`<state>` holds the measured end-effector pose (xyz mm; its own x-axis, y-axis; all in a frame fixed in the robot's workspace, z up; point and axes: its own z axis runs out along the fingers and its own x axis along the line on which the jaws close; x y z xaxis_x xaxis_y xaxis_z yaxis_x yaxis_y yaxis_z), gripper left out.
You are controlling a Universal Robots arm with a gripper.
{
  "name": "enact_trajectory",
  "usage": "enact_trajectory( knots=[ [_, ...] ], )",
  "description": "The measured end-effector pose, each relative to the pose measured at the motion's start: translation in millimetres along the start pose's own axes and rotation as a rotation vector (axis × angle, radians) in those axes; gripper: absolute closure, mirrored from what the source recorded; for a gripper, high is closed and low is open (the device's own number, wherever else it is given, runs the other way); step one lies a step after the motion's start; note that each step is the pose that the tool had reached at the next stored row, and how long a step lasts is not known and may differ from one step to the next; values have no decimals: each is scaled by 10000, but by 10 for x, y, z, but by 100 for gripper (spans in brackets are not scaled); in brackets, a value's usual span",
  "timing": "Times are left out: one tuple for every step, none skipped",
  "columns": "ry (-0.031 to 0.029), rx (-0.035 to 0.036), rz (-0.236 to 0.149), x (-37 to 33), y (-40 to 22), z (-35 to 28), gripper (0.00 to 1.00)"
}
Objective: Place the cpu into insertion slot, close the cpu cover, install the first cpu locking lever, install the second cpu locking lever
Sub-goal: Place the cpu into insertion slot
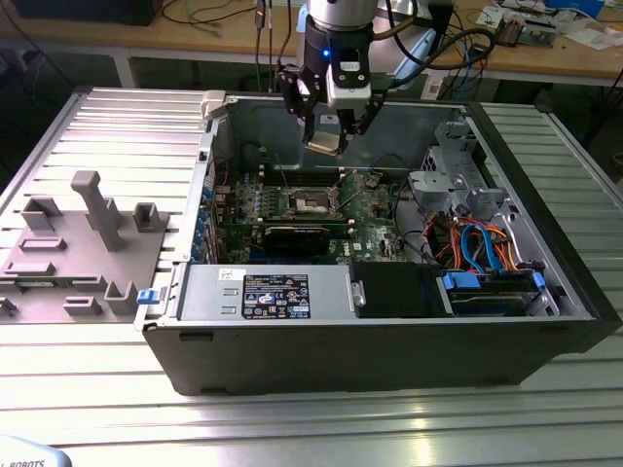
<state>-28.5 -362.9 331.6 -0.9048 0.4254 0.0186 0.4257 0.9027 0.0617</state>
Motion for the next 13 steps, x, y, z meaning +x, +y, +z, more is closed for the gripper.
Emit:
enact_trajectory(
  knots=[
    [0,0,8,0,0,0,46],
    [-2,-1,26,0,0,0,46],
    [-2,0,33,0,0,0,46],
    [-3,-1,40,0,0,0,46],
    [-3,-1,47,0,0,0,46],
    [-3,0,54,0,0,0,46],
    [-4,-1,62,0,0,0,46],
    [-4,-1,68,0,0,0,46],
    [-5,-1,79,0,0,0,46],
    [-6,-2,94,0,0,0,46],
    [-7,-2,107,0,0,0,46],
    [-7,-2,121,0,0,0,46],
    [-8,-2,135,0,0,0,46]
  ],
)
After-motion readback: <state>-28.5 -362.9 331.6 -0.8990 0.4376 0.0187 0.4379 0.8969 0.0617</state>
